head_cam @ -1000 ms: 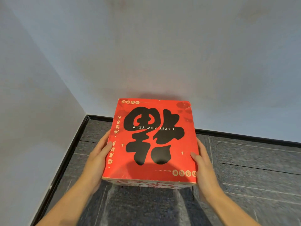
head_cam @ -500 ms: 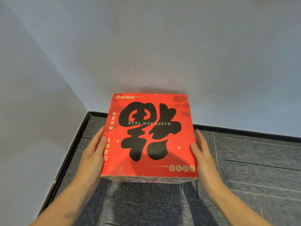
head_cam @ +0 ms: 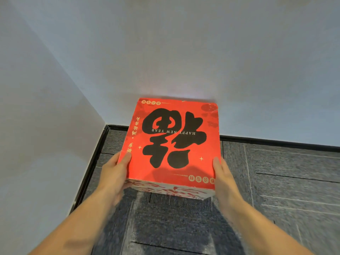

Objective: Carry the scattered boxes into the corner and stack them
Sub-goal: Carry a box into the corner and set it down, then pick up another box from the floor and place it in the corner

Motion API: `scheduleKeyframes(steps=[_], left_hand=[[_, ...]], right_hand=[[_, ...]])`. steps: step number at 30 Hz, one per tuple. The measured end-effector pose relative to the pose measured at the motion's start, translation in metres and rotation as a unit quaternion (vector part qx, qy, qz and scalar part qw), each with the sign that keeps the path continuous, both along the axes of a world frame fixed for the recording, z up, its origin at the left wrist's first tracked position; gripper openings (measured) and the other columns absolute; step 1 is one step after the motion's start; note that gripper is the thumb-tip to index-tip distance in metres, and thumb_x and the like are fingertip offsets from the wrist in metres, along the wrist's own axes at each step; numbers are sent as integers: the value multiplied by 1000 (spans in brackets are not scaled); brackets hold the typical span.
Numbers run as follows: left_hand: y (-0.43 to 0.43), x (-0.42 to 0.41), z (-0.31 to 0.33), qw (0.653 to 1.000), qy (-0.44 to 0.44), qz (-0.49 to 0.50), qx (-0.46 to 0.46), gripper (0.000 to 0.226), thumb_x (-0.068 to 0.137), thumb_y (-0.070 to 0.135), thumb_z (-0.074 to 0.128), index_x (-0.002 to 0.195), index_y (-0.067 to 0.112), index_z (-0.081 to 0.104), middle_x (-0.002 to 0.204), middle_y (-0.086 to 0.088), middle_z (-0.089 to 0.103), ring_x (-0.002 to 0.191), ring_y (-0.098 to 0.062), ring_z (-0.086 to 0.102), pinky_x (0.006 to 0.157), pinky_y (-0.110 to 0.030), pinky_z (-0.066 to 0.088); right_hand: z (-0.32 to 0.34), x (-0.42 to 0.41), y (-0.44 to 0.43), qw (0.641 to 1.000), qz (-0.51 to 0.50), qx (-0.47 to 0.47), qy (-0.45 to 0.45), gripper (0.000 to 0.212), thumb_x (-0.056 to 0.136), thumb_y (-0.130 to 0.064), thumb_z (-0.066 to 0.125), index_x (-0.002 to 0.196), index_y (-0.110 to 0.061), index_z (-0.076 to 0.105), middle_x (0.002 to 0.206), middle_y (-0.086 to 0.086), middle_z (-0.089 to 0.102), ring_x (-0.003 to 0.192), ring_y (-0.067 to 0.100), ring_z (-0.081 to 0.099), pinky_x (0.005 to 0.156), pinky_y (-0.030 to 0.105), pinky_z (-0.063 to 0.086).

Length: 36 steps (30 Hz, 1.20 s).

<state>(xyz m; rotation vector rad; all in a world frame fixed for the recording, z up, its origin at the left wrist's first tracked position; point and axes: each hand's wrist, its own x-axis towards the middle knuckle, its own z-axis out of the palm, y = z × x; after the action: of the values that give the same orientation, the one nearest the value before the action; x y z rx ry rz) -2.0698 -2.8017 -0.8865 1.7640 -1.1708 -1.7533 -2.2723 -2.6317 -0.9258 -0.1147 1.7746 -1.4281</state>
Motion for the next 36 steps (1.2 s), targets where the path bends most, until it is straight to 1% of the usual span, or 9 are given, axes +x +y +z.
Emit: scheduleKeyframes(steps=[6,8,10,13,15,18,21,26,36], left_hand=[[5,9,37,993,-96,-64,21,79,95,65,63,161,39,30,154,-1,55,135,-33,57,110,-64,42],[18,5,77,992,-111,-54,-25,88,96,61,63,167,31,20,165,-2,41,148,-28,44,117,-50,34],[41,-2,134,994,-76,-49,-67,76,101,51,60,165,24,30,163,0,43,143,-14,48,110,-33,34],[72,-14,233,993,-13,-63,-99,32,108,31,55,134,15,62,121,7,67,85,18,65,78,-6,46],[80,-31,311,992,14,-64,-105,16,109,23,52,113,17,67,103,6,68,68,16,66,59,-9,50],[76,-67,450,987,52,-78,-131,14,109,26,53,103,24,66,105,2,66,96,-5,70,78,-31,54],[71,-96,580,976,85,-107,-172,11,107,31,56,106,27,67,120,1,67,121,-19,63,99,-43,53],[108,-103,789,938,112,-140,-295,10,105,36,60,109,32,68,121,11,68,123,-13,62,89,-33,54],[181,-119,954,870,241,-234,-361,34,95,49,62,116,24,70,122,3,70,121,-14,65,93,-30,52]], right_hand=[[49,-1,11,992,9,123,35,74,103,-67,39,165,-42,10,169,-3,34,148,24,44,122,53,34],[92,2,21,989,4,136,63,71,107,-59,40,167,-39,8,173,-5,20,156,23,28,125,52,27],[149,8,38,991,9,115,70,67,106,-57,42,165,-42,14,173,-8,22,157,18,27,126,49,25],[249,14,68,993,27,73,91,67,105,-58,46,164,-40,22,168,-13,32,150,7,34,121,37,26],[325,6,80,994,30,54,89,61,107,-54,43,163,-40,24,154,-31,39,135,-7,41,115,28,25],[455,-17,85,993,32,22,108,52,111,-47,38,161,-41,28,121,-42,40,126,-7,41,114,28,28],[575,-38,78,991,22,-11,133,48,110,-47,38,157,-42,34,126,-32,46,136,6,45,121,39,33],[784,-55,108,982,-15,-89,167,45,110,-45,42,154,-36,41,146,-14,48,143,14,47,124,49,34],[981,-50,217,948,-117,-161,247,38,109,-52,40,143,-37,48,152,-8,51,132,13,54,117,44,41]])
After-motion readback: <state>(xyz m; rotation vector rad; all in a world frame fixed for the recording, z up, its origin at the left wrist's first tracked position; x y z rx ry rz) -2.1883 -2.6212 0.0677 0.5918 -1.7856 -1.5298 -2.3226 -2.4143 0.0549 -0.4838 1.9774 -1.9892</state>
